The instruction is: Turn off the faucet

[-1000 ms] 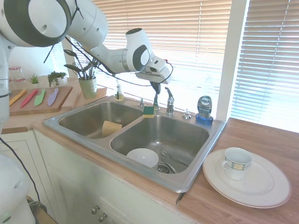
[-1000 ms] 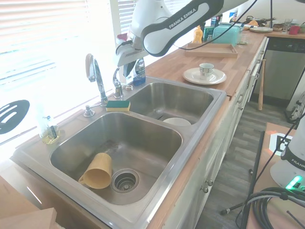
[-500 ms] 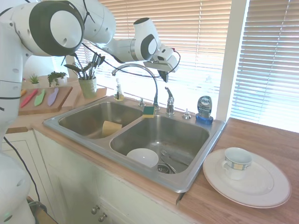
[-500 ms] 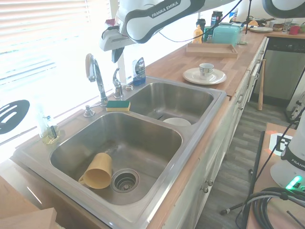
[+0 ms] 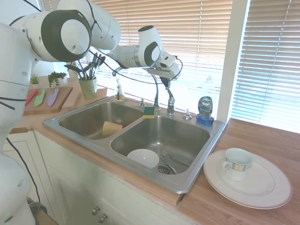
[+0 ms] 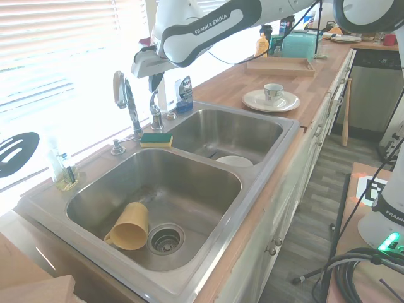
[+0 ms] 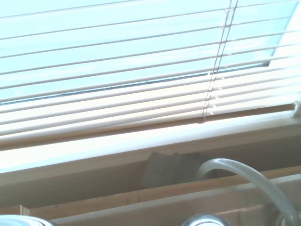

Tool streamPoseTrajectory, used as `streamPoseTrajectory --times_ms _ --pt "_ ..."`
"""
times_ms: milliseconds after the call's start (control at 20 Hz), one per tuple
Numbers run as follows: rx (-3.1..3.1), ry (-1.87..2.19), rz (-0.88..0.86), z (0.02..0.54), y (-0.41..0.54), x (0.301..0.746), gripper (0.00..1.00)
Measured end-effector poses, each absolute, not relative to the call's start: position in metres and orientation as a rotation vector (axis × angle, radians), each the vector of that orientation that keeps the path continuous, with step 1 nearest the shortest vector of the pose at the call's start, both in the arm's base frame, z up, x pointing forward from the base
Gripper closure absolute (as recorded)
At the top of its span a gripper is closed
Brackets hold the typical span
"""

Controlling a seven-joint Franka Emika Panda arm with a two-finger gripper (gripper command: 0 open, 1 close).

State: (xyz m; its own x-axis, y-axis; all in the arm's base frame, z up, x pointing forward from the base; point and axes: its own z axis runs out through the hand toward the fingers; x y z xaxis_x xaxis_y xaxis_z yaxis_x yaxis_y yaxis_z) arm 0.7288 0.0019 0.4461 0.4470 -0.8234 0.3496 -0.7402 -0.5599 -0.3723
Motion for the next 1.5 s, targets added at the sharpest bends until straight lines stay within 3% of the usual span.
streamPoseTrajectory --times_ms 1100,1500 --pt "-2.579 1.389 -0.643 0.417 -0.009 0.712 1.0" --pt "-2.641 1.426 -0.443 0.437 -0.019 0.668 1.0"
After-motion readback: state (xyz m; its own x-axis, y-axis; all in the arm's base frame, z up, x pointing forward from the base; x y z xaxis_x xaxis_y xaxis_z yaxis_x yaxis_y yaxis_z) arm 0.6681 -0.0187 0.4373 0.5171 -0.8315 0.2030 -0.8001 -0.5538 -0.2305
